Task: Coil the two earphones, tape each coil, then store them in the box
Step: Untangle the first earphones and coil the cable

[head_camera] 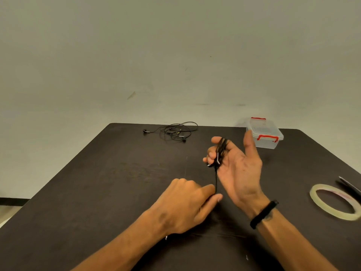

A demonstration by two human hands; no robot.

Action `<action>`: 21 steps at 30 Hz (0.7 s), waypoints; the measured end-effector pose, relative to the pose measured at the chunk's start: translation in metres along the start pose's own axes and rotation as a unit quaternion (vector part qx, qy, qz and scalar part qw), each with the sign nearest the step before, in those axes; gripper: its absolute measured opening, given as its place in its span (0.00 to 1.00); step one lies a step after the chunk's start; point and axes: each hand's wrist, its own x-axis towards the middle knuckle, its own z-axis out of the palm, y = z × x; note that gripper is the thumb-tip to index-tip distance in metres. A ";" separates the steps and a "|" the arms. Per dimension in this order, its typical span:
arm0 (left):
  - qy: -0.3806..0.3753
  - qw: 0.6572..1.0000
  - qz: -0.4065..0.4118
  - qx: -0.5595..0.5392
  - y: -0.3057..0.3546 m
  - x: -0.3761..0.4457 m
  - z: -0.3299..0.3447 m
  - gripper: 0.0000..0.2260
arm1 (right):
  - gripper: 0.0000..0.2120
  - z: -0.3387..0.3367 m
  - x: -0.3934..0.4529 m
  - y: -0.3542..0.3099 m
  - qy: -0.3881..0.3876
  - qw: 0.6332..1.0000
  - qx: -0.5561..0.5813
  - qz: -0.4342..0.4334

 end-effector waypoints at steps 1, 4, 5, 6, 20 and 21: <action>-0.003 1.000 0.018 0.010 0.000 0.000 -0.001 0.17 | 0.38 0.000 0.000 0.004 -0.006 1.000 -0.027 0.007; 0.003 0.998 0.057 0.014 0.000 0.000 -0.004 0.17 | 0.42 0.000 0.001 0.013 -0.029 0.992 -0.112 0.055; 0.019 0.998 0.061 0.013 -0.002 0.001 -0.007 0.16 | 0.42 -0.001 0.000 0.015 -0.037 0.987 -0.140 0.074; 0.041 0.997 0.057 0.014 -0.005 0.002 -0.010 0.15 | 0.43 0.000 -0.001 0.017 -0.046 0.981 -0.163 0.094; 0.185 0.945 -0.226 -0.145 -0.059 0.006 -0.022 0.19 | 0.19 0.014 -0.016 0.017 -0.175 0.950 -0.174 0.193; 0.172 0.937 -0.231 -0.196 -0.057 0.007 -0.020 0.16 | 0.17 0.014 -0.015 0.015 -0.169 0.956 -0.149 0.189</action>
